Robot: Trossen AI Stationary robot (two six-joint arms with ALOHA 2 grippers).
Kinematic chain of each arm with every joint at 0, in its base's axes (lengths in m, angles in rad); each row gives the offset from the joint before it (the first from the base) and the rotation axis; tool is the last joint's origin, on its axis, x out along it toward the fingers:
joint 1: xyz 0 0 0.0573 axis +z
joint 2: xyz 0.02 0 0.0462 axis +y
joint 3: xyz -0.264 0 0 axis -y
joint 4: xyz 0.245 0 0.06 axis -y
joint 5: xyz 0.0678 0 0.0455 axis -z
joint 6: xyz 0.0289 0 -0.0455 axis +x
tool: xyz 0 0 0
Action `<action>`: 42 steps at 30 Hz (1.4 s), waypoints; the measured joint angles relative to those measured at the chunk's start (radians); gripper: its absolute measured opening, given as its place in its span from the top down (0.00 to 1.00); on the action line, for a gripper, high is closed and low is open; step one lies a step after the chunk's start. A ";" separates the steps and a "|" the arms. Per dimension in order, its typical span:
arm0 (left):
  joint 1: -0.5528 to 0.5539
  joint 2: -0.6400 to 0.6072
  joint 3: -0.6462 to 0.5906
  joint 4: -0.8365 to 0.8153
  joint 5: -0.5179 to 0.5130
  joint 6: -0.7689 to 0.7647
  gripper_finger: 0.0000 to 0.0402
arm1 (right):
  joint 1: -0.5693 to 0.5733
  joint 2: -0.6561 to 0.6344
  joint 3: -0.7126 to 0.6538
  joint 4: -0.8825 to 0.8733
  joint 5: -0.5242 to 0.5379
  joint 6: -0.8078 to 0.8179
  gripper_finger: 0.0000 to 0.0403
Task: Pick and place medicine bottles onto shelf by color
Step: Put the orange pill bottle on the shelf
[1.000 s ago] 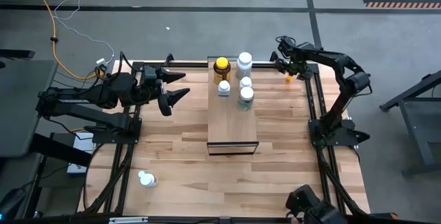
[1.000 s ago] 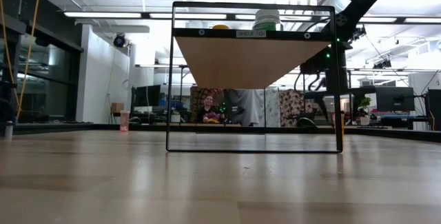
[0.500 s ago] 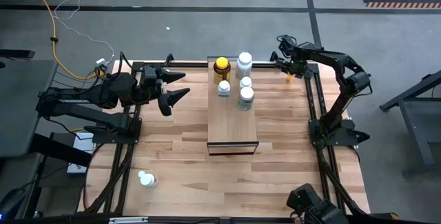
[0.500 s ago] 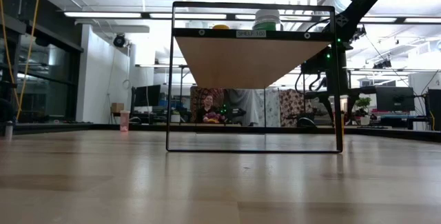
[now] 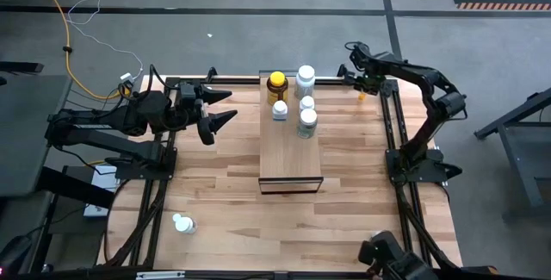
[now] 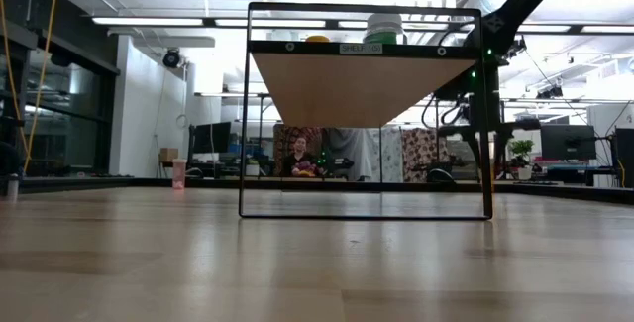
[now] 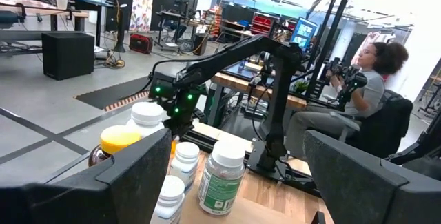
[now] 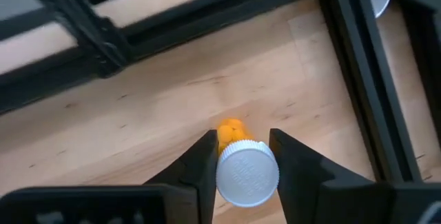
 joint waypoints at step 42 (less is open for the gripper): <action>0.000 0.000 0.000 0.000 -0.044 -0.008 0.20 | 1.077 -0.369 0.389 0.162 -0.122 -0.351 0.73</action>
